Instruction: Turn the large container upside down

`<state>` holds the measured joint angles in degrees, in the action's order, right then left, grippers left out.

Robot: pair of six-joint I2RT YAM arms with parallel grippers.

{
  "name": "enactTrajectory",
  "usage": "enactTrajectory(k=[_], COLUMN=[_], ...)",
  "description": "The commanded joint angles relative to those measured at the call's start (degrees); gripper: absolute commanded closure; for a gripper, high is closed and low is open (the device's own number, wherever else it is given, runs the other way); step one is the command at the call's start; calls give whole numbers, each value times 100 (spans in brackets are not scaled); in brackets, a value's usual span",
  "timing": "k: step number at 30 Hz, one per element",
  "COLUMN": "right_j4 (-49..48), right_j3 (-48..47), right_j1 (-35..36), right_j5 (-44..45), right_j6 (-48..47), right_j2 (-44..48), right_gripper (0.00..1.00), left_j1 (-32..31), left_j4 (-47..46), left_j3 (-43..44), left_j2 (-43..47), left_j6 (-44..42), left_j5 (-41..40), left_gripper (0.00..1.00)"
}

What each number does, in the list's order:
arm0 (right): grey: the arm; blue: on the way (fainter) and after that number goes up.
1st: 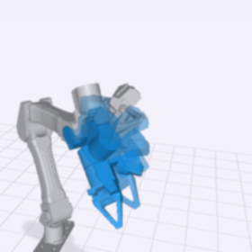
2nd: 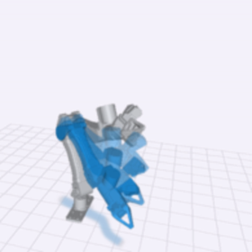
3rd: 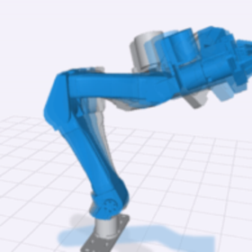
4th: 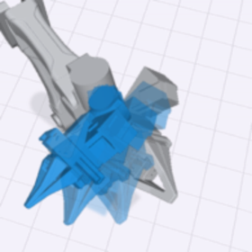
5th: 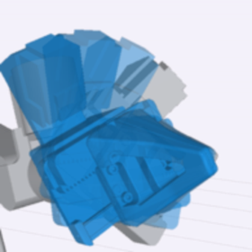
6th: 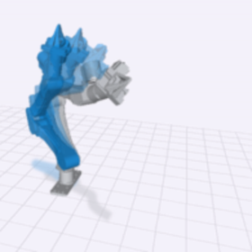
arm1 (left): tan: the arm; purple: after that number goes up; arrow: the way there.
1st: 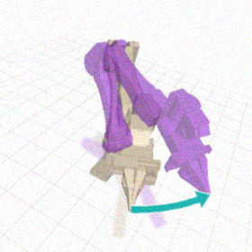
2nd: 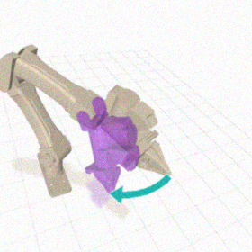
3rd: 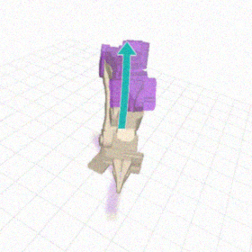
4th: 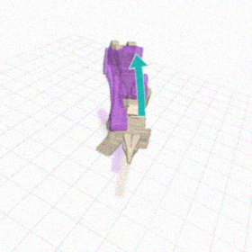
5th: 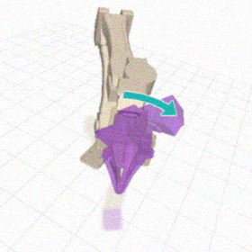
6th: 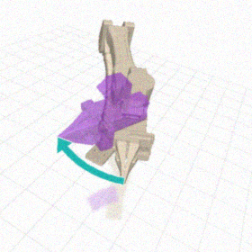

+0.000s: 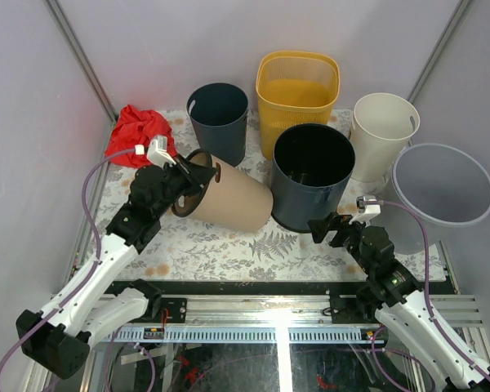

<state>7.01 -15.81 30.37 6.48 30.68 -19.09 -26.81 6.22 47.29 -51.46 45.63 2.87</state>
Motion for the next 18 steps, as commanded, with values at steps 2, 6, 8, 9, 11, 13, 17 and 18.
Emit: enactTrajectory(k=[2, 6, 8, 9, 11, 13, 17, 18], right_j4=[-190, -195, -200, -197, -197, -199, -200, -199], right_j3=[17, 17, 9, 8, 14, 17, 17, 17], right_j1=[-22, -22, -18, -21, -22, -22, -22, -22], right_j5=[98, 103, 105, 101, 99, 101, 99, 99], right_j6=[72, 77, 79, 74, 78, 79, 79, 79], right_j2=[91, 69, 55, 47, 54, 55, 48, 53], right_gripper=[1, 1, 1, 1, 1, 1, 1, 1], left_j1=[253, 287, 306, 315, 322, 325, 325, 325], left_j4=[209, 711, 853, 929, 1112, 1296, 1352, 1354], left_j3=[-60, 62, 74, 90, 155, 215, 220, 224], left_j2=[-376, -531, -580, -609, -693, -804, -914, -943], left_j6=[3, -274, -359, -409, -499, -578, -616, -621], left_j5=[161, -266, -426, -513, -708, -910, -1022, -1060], left_gripper=[97, 84, 83, 79, 71, 67, 65, 64])
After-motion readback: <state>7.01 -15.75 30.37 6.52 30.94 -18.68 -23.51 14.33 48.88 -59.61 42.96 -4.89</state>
